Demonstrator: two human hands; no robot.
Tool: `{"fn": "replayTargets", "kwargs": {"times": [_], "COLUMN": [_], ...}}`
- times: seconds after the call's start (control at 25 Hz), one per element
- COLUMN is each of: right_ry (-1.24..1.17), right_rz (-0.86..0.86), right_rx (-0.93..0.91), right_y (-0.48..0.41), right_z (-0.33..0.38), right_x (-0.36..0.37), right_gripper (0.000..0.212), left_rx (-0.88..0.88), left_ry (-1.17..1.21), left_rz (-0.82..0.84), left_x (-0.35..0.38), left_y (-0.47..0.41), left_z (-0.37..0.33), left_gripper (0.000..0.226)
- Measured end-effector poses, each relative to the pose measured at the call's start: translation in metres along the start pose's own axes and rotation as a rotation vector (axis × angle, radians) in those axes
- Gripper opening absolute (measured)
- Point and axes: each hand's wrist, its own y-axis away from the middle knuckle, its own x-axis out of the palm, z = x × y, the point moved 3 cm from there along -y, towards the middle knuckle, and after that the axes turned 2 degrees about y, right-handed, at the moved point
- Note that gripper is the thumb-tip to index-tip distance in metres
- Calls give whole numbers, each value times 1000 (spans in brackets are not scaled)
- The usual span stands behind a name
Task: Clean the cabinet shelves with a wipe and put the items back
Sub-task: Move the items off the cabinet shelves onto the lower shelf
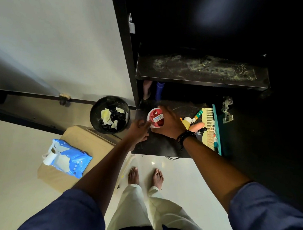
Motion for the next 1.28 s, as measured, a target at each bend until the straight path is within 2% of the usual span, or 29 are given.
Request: {"fn": "replayTargets", "kwargs": {"times": [0.16,0.32,0.4,0.48,0.6,0.68,0.72,0.8,0.92,1.08,1.28], "right_ry": [-11,13,131,238,299,326,338,363,406,389,161], "right_rz": [42,173,109,-18,-76,-34,-16,-3,-18,-34,-85], "right_rx": [-123,-80,-5,96,181,206,210,213,226,280,328], "right_y": [12,16,20,29,37,35,32,25,18,12,8], "right_z": [12,10,0,-10,-14,-12,-10,-11,-13,-16,-20], "right_x": [8,-7,-25,-44,-53,-48,-45,-38,-27,-21,-27], "right_gripper": [92,89,76,61,41,34,33,32,33,42,40], "left_rx": [19,19,76,259,538,595,597,597,628,598,576], "left_ry": [96,79,-137,-438,-629,-846,-955,-1099,-1109,-1065,-1022], "left_rz": [-77,-206,-275,-317,-191,-68,-29,-46,-123,-124,-101], "left_x": [5,-5,-10,-9,8,23,29,29,16,1,-8], "left_y": [-1,-9,-10,-10,-4,-5,-7,-9,-6,-1,0], "left_z": [-1,4,4,0,-14,-18,-17,-16,-14,-12,-8], "left_gripper": [35,29,33,47,83,104,108,99,86,89,93]}}
